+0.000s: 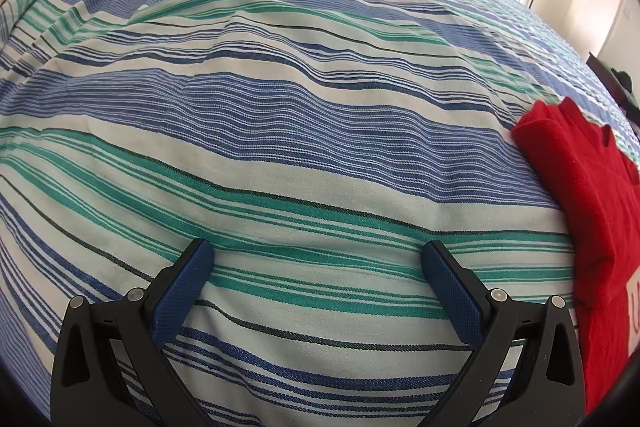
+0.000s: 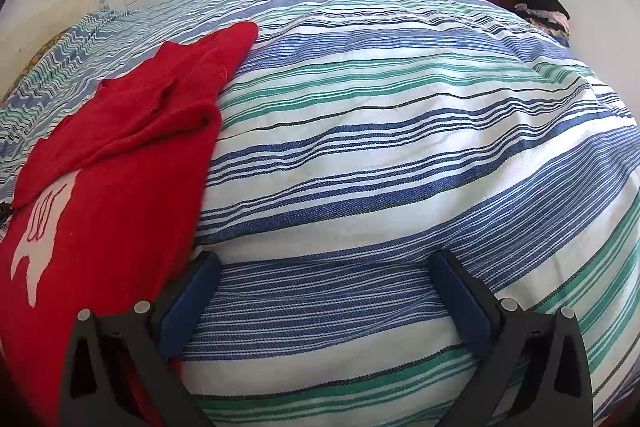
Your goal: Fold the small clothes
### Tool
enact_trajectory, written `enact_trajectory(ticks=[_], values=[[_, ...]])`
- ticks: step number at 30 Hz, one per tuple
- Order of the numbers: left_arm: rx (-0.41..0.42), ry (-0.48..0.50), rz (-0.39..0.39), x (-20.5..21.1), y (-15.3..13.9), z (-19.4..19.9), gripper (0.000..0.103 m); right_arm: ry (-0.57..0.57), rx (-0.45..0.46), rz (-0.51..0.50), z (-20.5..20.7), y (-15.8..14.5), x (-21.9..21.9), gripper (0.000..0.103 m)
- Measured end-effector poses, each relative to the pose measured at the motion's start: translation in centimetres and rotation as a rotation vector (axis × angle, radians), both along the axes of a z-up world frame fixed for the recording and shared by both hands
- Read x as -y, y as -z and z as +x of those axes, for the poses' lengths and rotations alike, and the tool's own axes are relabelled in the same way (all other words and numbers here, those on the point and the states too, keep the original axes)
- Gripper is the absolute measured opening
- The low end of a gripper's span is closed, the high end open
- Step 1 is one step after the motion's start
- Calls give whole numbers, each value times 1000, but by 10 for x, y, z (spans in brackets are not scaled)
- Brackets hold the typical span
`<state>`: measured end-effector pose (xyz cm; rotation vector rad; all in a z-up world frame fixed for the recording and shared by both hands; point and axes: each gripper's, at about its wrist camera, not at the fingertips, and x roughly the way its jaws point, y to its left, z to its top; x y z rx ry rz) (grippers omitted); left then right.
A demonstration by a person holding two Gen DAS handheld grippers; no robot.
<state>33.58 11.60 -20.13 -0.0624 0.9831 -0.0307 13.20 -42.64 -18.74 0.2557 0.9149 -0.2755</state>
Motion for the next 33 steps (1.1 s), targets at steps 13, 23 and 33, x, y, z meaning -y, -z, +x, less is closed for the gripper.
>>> enact_trajectory(ticks=[13, 23, 33], values=[[0, 0, 0, 0, 0, 0, 103, -27, 48, 15, -7, -2, 1, 103], [1, 0, 6, -1, 0, -3, 103, -62, 88, 30, -15, -2, 2, 103], [4, -12, 0, 0, 0, -2, 103, -70, 90, 40, -14, -1, 4, 103]])
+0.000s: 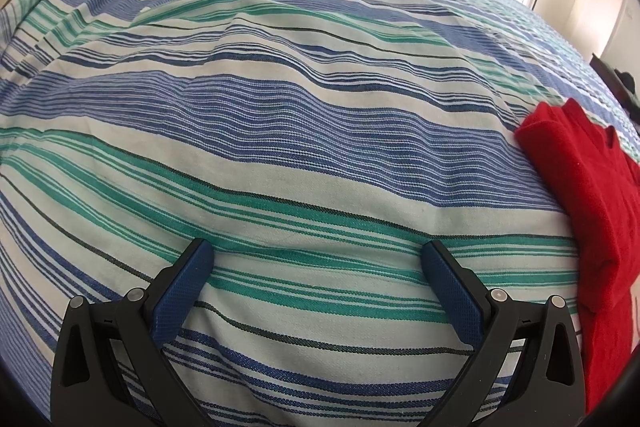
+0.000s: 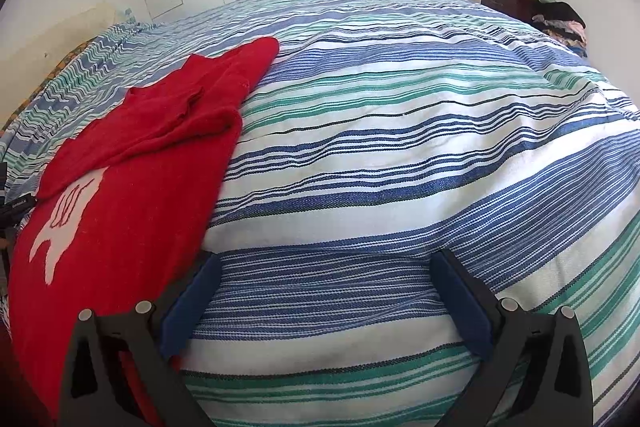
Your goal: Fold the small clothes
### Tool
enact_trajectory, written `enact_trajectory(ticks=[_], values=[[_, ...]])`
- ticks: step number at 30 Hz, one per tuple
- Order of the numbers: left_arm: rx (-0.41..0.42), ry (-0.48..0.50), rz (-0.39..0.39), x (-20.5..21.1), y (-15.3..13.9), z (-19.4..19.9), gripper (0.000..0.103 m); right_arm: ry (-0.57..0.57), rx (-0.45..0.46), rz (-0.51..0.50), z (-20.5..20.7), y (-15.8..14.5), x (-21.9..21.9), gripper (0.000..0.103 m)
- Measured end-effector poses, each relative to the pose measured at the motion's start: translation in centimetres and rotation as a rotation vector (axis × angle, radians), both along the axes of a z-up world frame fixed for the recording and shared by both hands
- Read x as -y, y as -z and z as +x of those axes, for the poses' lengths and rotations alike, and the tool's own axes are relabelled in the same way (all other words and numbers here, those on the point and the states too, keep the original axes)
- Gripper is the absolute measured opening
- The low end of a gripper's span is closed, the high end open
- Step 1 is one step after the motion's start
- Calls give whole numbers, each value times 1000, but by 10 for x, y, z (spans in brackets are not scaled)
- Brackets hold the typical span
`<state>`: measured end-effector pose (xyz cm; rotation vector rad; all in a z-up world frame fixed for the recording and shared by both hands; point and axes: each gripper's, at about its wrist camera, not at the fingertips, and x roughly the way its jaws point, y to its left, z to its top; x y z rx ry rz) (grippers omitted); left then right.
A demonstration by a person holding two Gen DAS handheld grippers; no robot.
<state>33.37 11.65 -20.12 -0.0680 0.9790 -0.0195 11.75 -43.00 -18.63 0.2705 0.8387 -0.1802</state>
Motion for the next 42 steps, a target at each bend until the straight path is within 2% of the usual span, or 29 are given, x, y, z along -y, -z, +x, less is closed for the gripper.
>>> enact_trajectory(ticks=[2, 4, 6, 8, 10, 12, 14, 17, 20, 24, 27, 29, 33, 34, 35, 36, 37, 38, 39, 42], values=[[-51, -8, -18, -2, -3, 0, 103, -15, -17, 15, 1, -3, 3, 103], [-126, 21, 6, 3, -10, -2, 102, -44, -30, 56, 0, -11, 9, 103], [-133, 56, 10, 8, -24, -19, 101, -62, -22, 146, -5, -23, 21, 102], [-106, 125, -61, 12, -43, -52, 100, -83, -5, 265, -12, -35, 34, 102], [-82, 211, -160, 20, -64, -93, 100, -149, -5, 371, -18, -47, 42, 102], [-66, 302, -243, 31, -82, -137, 100, -260, -25, 460, -22, -58, 38, 99], [-83, 373, -315, 43, -89, -172, 100, -386, -90, 534, -24, -62, 23, 97], [-163, 437, -396, 63, -77, -204, 100, -535, -194, 556, -31, -58, -10, 91], [-216, 497, -360, 86, -60, -218, 99, -624, -273, 540, -40, -41, -38, 86], [-323, 572, -342, 105, -39, -225, 93, -675, -347, 559, -47, -16, -61, 82], [-404, 617, -414, 116, -24, -226, 93, -719, -357, 579, -46, -12, -69, 79], [-455, 622, -435, 122, -14, -226, 93, -723, -375, 609, -43, -7, -72, 77], [-458, 603, -453, 121, -15, -226, 92, -730, -455, 583, -41, 4, -78, 66], [-458, 591, -469, 118, -15, -226, 85, -741, -449, 575, -42, 2, -81, 64], [-462, 578, -483, 115, -14, -226, 69, -753, -442, 576, -43, 1, -84, 52], [-472, 564, -495, 112, -13, -226, 57, -762, -439, 585, -43, 0, -84, 24], [-486, 546, -507, 109, -11, -224, 32, -764, -433, 579, -44, -1, -84, 11], [-509, 535, -530, 107, -8, -223, 12, -765, -426, 576, -45, -3, -84, 7], [-527, 534, -572, 105, -8, -223, 6, -773, -414, 587, -46, -7, -84, 7], [-499, 561, -657, 102, -23, -226, 6, -779, -339, 656, -50, -24, -76, 7]])
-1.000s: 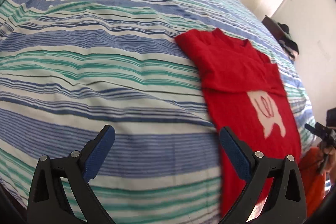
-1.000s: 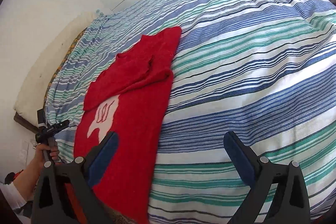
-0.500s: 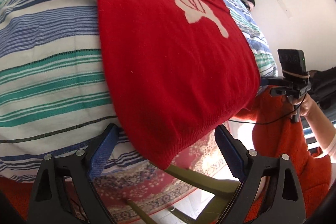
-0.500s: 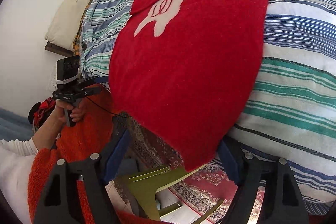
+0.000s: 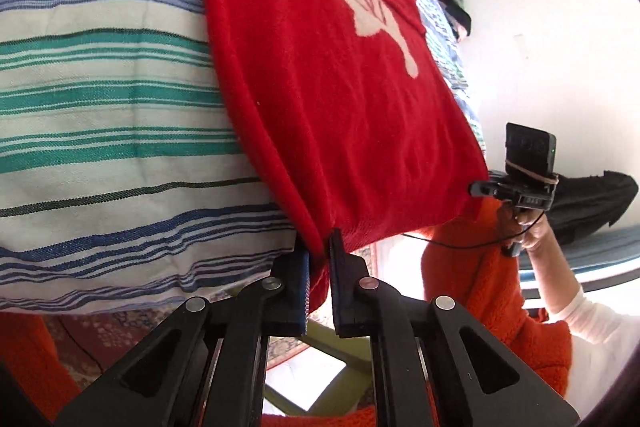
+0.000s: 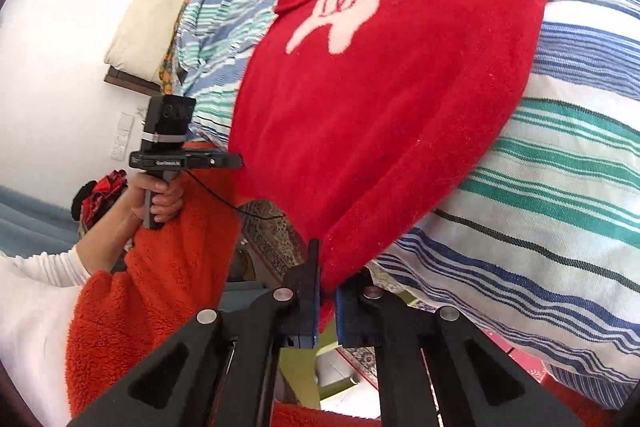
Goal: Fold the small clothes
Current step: 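Grasp the sweater hem with both grippers, then lift the hem with both grippers, fold it onto the collar, and release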
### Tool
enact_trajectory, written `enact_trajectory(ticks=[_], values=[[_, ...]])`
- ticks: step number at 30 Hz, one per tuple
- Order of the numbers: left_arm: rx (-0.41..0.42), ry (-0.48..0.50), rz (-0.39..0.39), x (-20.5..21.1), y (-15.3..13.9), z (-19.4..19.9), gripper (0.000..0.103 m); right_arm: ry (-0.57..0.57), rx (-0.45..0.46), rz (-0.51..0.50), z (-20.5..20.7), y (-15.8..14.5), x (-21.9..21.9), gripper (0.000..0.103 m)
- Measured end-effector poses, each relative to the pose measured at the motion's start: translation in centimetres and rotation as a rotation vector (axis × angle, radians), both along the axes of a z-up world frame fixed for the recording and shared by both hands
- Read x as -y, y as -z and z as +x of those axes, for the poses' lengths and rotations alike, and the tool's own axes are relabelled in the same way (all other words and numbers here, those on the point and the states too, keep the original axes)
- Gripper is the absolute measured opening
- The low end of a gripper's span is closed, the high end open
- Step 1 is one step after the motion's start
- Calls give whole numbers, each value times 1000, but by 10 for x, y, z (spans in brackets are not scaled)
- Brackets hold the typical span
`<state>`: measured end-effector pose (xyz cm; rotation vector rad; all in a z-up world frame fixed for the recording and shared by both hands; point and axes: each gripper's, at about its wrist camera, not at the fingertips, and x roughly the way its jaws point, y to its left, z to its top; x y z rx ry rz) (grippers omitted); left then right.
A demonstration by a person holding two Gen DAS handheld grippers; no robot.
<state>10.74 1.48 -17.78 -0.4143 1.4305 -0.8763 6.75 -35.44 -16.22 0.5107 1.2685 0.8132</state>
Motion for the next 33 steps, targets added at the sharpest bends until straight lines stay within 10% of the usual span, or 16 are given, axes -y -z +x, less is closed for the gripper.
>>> enact_trajectory(ticks=[11, 25, 26, 28, 33], values=[[115, -252, -241, 0, -68, 57, 5, 368, 46, 370, 41, -20, 50, 6], [90, -495, -69, 30, -30, 288, 12, 713, 16, 374, 269, -16, 92, 8], [47, -519, 4, 29, -18, 298, 22, 743, 17, 319, 279, -14, 94, 19], [15, -558, 62, 22, -6, 306, 27, 827, -28, 276, 288, -3, 104, 76], [223, -549, 106, 0, -37, 269, 57, 859, 71, 246, 261, -22, 128, 78]])
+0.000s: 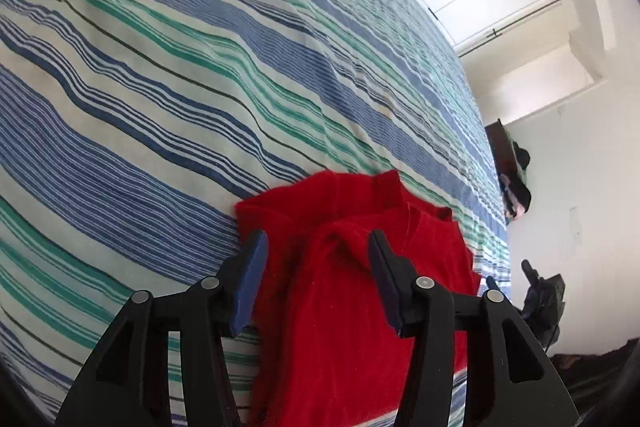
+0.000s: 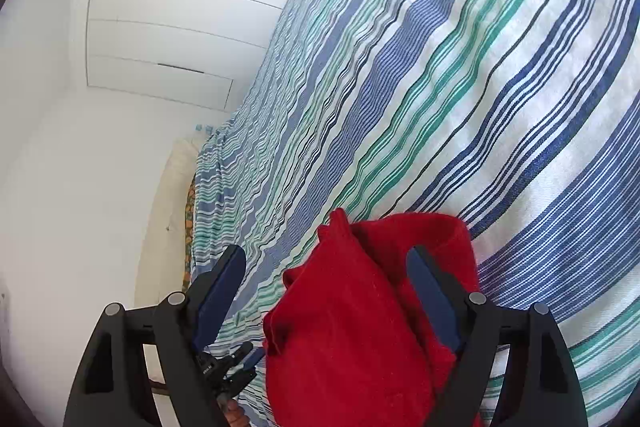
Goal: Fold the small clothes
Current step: 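Lift the hem with both grippers, fold it onto the collar, and release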
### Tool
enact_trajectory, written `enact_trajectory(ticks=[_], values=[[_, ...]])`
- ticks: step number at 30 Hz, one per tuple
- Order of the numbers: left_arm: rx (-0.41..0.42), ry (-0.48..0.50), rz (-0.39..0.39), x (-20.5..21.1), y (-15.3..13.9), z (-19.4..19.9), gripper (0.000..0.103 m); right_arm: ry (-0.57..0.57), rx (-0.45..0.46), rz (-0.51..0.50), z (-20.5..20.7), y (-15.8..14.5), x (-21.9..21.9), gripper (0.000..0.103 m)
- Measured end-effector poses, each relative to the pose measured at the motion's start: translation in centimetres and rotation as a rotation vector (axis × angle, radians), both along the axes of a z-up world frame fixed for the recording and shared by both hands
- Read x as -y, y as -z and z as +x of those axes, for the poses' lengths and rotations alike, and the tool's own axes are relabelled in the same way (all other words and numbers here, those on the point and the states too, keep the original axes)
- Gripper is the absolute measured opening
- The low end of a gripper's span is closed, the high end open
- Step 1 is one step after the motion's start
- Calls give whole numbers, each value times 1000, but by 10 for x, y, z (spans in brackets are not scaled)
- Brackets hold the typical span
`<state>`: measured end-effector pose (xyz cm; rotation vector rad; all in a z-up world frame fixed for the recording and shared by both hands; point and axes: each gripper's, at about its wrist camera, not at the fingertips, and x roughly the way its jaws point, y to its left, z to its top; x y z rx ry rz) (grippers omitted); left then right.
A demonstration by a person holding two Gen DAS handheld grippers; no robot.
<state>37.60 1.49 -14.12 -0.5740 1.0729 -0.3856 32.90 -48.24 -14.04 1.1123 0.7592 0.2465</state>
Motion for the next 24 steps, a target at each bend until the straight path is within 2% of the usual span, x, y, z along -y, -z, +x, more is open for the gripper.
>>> enact_trajectory(ticks=[2, 5, 8, 10, 11, 12, 13, 14, 15, 17, 20, 22, 23, 24], values=[[38, 63, 41, 7, -5, -22, 62, -124, 10, -170, -15, -16, -13, 72], [30, 130, 79, 13, 3, -55, 70, -284, 9, -412, -52, -25, -42, 69], [-9, 164, 143, 25, 22, -72, 72, -384, -14, -531, -80, -15, -67, 67], [-38, 162, 155, 27, 31, -79, 72, -410, -66, -607, -85, -3, -77, 67], [-32, 163, 154, 28, 31, -82, 71, -406, -85, -630, -84, 1, -79, 62], [-17, 168, 163, 29, 31, -86, 68, -408, -95, -625, -84, 7, -77, 39], [-7, 180, 168, 30, 30, -88, 47, -418, -111, -613, -83, 10, -76, 20], [-7, 198, 164, 31, 29, -88, 10, -423, -132, -630, -82, 12, -77, 4], [-10, 216, 153, 32, 28, -89, 7, -421, -136, -650, -84, 8, -79, 4], [8, 248, 133, 32, 22, -94, 7, -416, -122, -662, -93, -2, -76, 3], [-49, 279, 191, 33, 36, -91, 8, -385, -155, -651, -109, 2, -64, 3], [-110, 259, 172, 24, 46, -87, 13, -387, -209, -641, -114, 23, -59, 3], [-119, 249, 140, 16, 42, -88, 16, -385, -207, -622, -115, 28, -58, 4], [-118, 236, 137, 9, 36, -89, 23, -374, -197, -608, -114, 26, -57, 8]])
